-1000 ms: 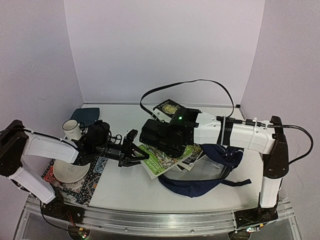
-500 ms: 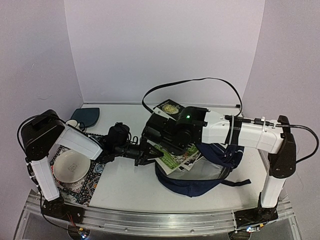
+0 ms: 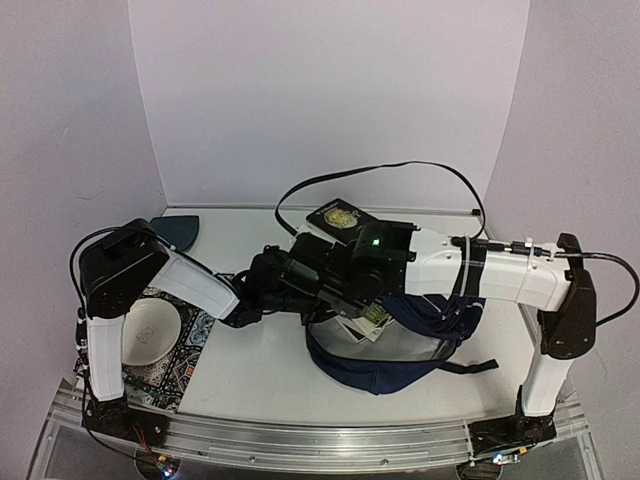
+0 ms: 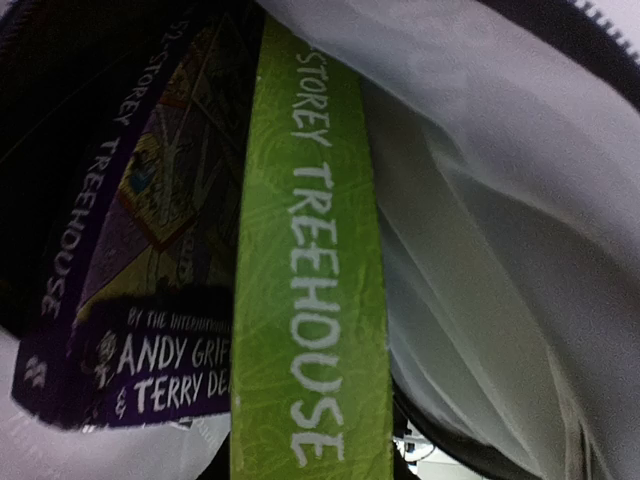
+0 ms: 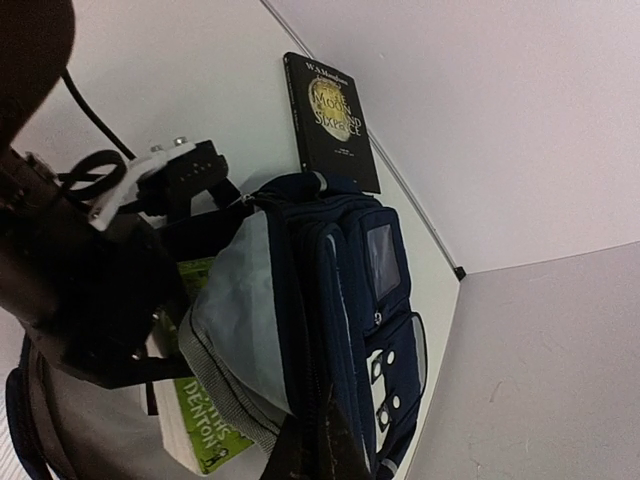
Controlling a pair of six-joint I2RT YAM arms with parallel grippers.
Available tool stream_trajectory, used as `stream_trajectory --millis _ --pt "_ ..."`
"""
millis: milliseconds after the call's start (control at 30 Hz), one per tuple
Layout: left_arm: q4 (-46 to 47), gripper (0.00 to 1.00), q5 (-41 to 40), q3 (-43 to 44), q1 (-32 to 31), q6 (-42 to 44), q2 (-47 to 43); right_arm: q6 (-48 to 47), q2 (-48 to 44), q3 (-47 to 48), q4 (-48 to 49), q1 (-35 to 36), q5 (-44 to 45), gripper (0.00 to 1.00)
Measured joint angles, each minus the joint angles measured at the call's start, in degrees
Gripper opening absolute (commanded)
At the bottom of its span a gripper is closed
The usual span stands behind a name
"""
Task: Pack the student bag
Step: Place the book in the largest pocket of the bag, then place the student bag in the largest pocket of the bag, then move the student bag to the center of the board.
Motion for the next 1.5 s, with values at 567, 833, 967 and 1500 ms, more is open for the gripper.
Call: stream_trajectory --millis 567,833,967,1500 --pt "3.2 0.78 -8.5 -10.0 -1.7 6.8 -5.1 2.5 -5.3 -5.3 5.1 1.4 -3.8 0.38" --pt "0.9 0.81 -10.4 -22.2 -1.8 11.5 -19.6 1.6 -7.2 -5.3 6.3 -0.8 -11.8 0.56" --pt "-1.9 0.83 -12.2 -26.5 -1.7 13.7 -26.3 1.0 -8.7 -6.6 7.9 -7.4 -18.0 0.64" --pt "-12.3 0.91 -11.1 -23.2 7.2 25.1 -30.5 2.6 -10.3 -22.8 23.3 -46.9 -40.0 0.92"
